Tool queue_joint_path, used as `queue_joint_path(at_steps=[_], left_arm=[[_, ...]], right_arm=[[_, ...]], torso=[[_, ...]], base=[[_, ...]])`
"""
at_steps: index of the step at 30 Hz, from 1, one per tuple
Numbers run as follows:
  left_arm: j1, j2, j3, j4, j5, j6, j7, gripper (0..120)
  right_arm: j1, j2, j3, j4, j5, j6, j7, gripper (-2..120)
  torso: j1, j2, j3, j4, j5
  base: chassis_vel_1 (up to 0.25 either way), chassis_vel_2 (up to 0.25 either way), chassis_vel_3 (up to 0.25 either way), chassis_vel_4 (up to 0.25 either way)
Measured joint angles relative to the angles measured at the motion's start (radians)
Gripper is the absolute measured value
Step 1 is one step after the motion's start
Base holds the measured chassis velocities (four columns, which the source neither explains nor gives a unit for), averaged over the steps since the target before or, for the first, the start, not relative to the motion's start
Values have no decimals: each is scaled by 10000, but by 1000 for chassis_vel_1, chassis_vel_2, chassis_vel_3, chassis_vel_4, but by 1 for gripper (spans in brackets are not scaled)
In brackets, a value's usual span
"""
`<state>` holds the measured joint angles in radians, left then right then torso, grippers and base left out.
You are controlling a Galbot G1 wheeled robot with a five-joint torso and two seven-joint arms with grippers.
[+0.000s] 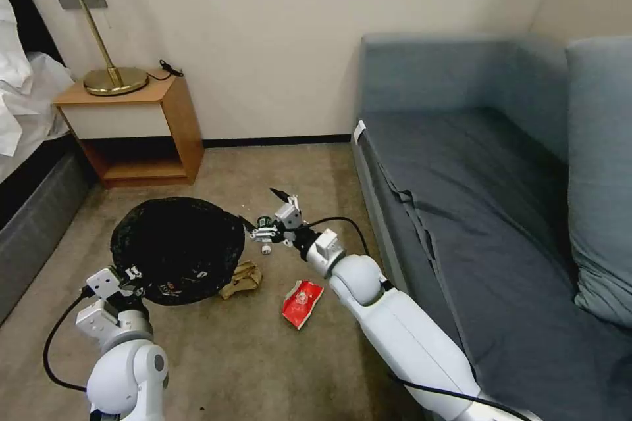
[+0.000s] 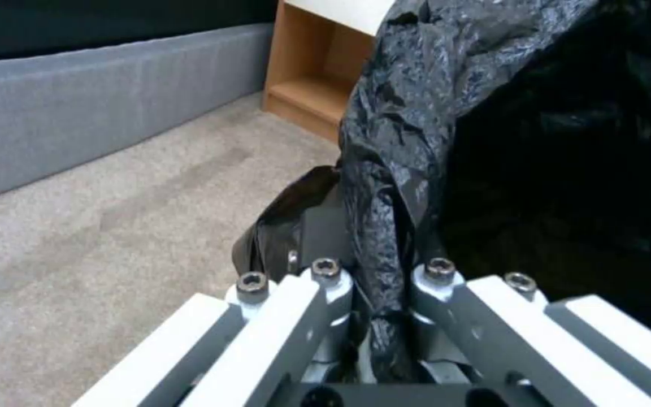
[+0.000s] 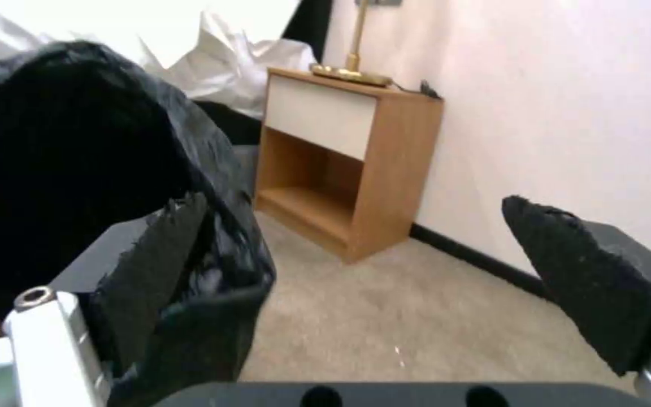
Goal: Pick up the trash bin, then pick up the garbage on the floor and place it into the trash bin.
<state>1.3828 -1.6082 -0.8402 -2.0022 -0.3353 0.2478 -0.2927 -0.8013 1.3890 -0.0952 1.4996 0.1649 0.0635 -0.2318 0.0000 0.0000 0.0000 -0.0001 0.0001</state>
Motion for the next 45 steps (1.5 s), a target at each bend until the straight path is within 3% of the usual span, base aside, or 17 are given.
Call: queue_joint_path(at_steps=[16,45], left_arm=[[132,0,-27,-24,0,-28,20,4],[393,0,-54,21,-43,-152,24,4]], right_arm=[[-760,-9,541,-475,-202,157,-119,100],[-890,374,593,-1906,-419,157,193,100]], torso=[[0,0,0,1,-1],[0,0,0,1,-2]], base=[[0,0,0,0],[0,0,0,0]])
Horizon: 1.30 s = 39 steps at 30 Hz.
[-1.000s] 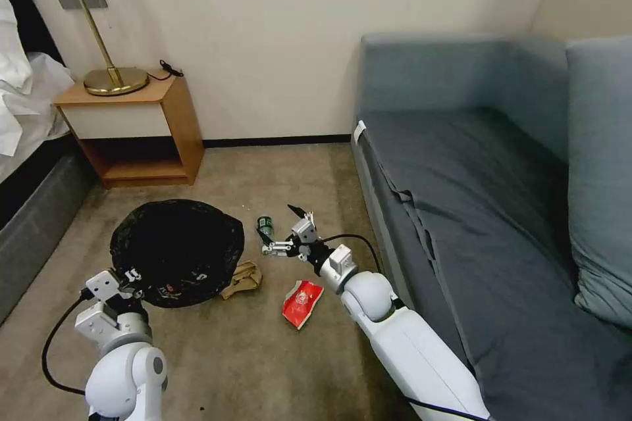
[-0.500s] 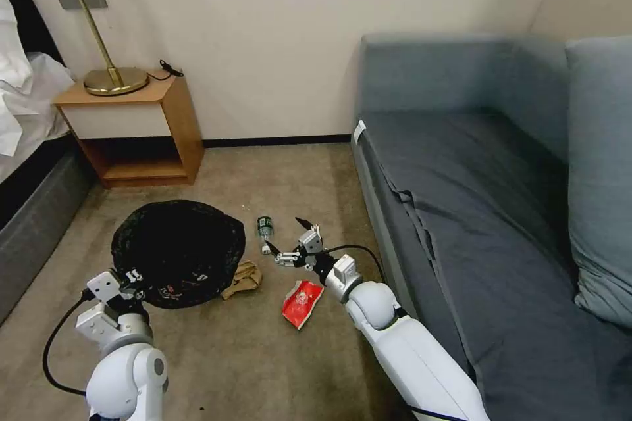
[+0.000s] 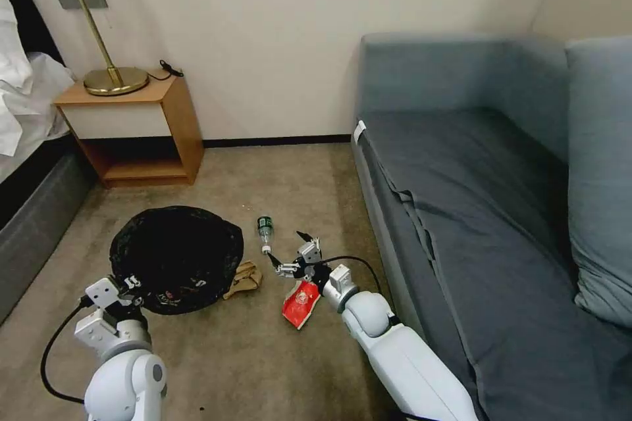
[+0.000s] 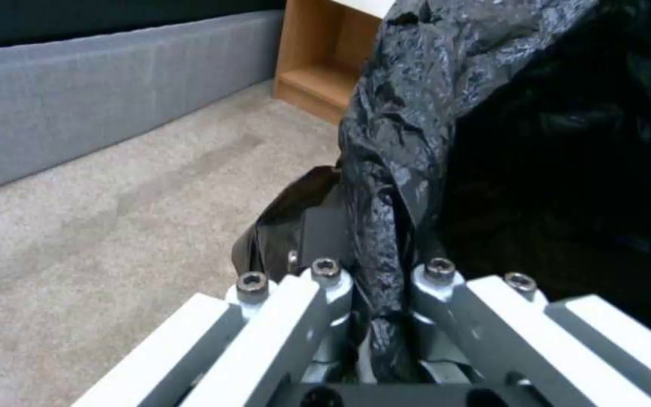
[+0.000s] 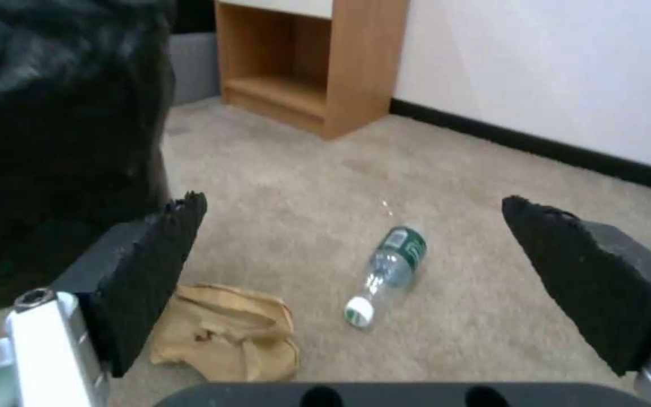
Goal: Pick up the trash bin, then pick up the garbage on the floor and place it into the trash bin.
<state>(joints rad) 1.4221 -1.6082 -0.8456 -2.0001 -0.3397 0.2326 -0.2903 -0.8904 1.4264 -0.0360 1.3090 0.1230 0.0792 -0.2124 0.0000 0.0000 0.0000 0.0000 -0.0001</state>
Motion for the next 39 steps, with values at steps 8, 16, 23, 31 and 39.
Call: queue_joint_path(at_steps=[8,16,23,31,39], left_arm=[[52,0,-6,-24,11,-31,22,4],[54,0,8,-72,23,-31,31,4],[77,0,59,-73,58,-48,31,4],[78,0,98,-64,67,-74,30,4],[57,0,184,19,135,-98,30,4]], right_arm=[[108,212,-30,-538,-67,-548,734,100],[193,361,-66,-800,-49,-1163,1454,100],[195,541,-139,-1054,-36,-1531,1807,100],[345,779,-296,-1713,-37,-1560,1938,100],[499,1034,-484,-2187,428,-1953,2328,100]], torso=[[0,0,0,0,0],[0,0,0,0,0],[0,0,0,0,0],[0,0,0,0,1],[0,0,0,0,1]], base=[[0,0,0,0],[0,0,0,0],[0,0,0,0],[0,0,0,0],[0,0,0,0]])
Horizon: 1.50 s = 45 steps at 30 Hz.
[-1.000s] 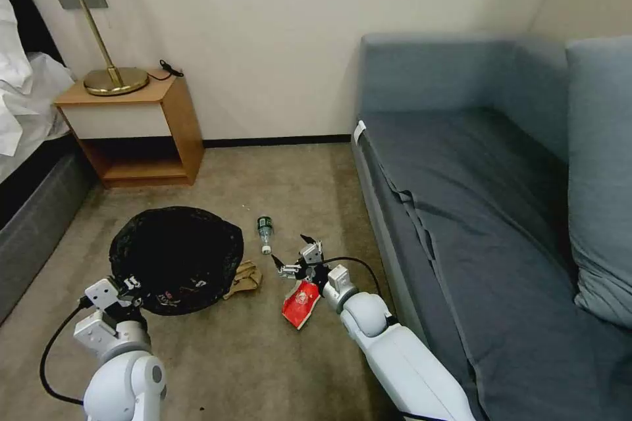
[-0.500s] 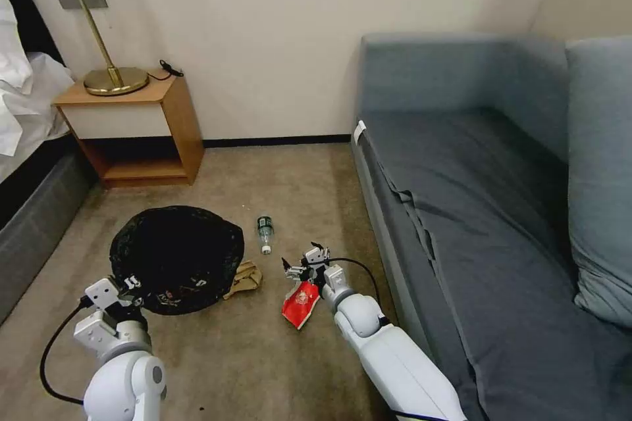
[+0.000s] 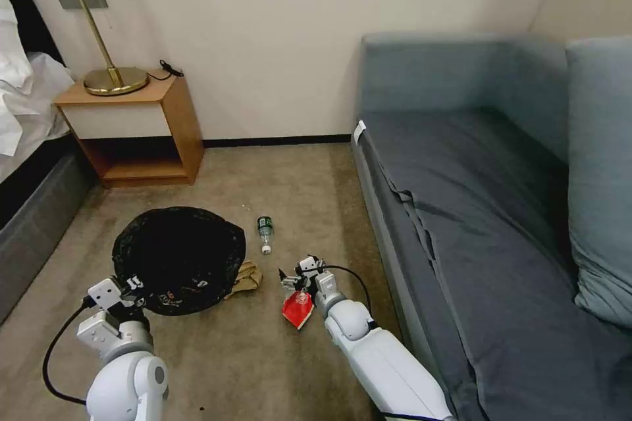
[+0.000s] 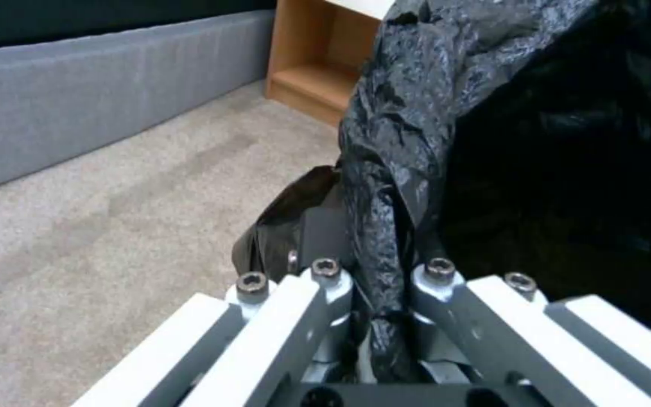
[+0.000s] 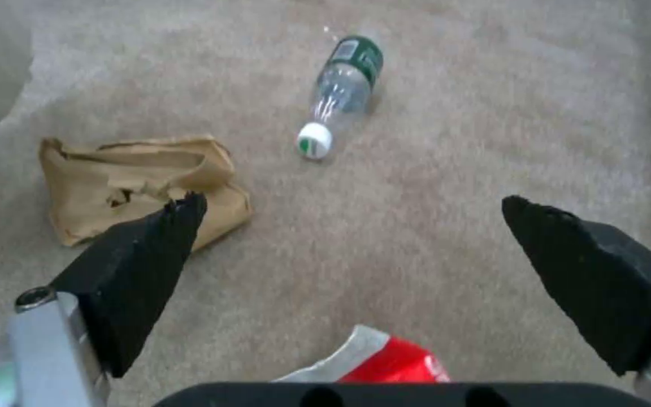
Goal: Pick up the trash bin, then pick up the garbage on the floor and place it into the trash bin.
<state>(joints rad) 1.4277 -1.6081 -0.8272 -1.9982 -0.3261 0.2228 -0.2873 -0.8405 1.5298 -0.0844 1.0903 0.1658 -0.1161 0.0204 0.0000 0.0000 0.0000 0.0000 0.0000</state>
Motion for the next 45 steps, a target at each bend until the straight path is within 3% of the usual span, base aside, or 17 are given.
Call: queue_joint_path(at_steps=[19,45], left_arm=[[98,0,265,95,270,-121,-21,4],[143,0,392,-33,403,-123,-42,4]], right_arm=[[28,576,79,-543,625,-561,391,100],[-138,616,438,-844,635,-649,352,100]], torso=[[0,0,0,0,-1],[0,0,0,-1,0]], base=[[0,0,0,0],[0,0,0,0]])
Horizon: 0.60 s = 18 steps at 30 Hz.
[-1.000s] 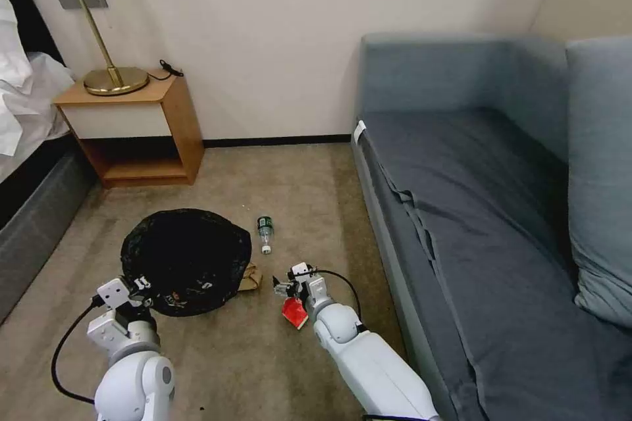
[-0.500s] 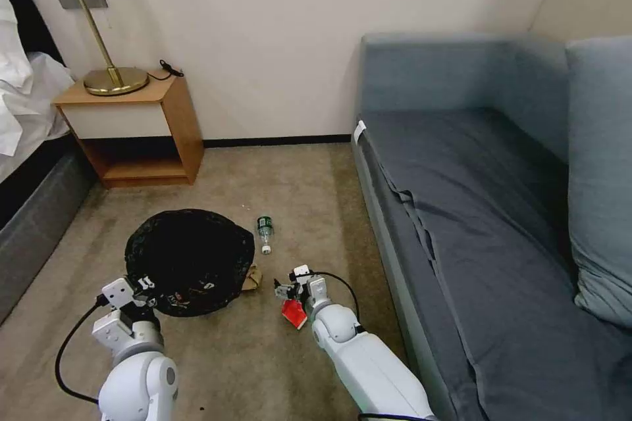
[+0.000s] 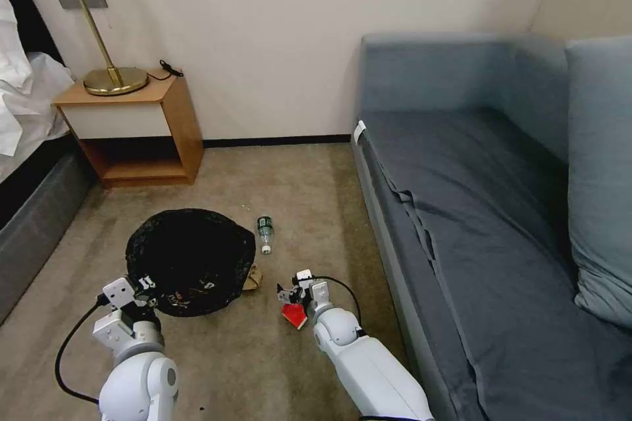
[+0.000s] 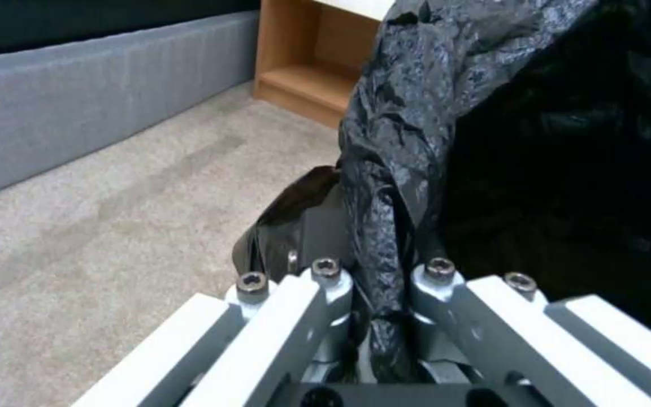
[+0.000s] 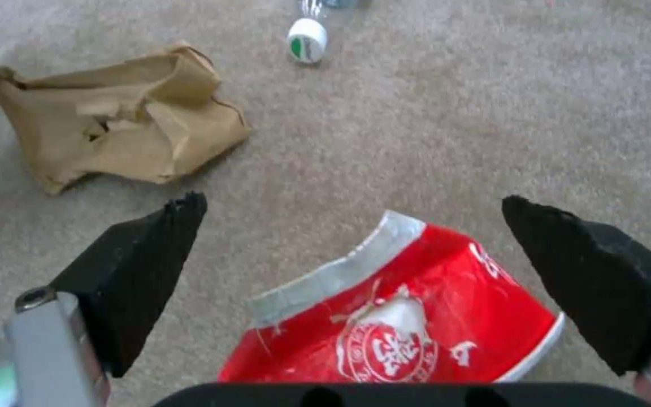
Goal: Pick up the trash bin, then pick up the garbage on the floor and place it into the trash bin.
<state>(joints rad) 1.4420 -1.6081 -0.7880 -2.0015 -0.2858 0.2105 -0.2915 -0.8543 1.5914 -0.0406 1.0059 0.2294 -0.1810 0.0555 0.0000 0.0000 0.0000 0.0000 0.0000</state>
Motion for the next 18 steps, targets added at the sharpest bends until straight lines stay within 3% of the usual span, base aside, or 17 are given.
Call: queue_joint_path(at_steps=[18], left_arm=[[-16,0,-20,-9,35,-13,-14,4]], right_arm=[[2,167,140,-515,-44,127,-219,100]], torso=[[0,0,0,1,0]], base=[[0,0,0,0]])
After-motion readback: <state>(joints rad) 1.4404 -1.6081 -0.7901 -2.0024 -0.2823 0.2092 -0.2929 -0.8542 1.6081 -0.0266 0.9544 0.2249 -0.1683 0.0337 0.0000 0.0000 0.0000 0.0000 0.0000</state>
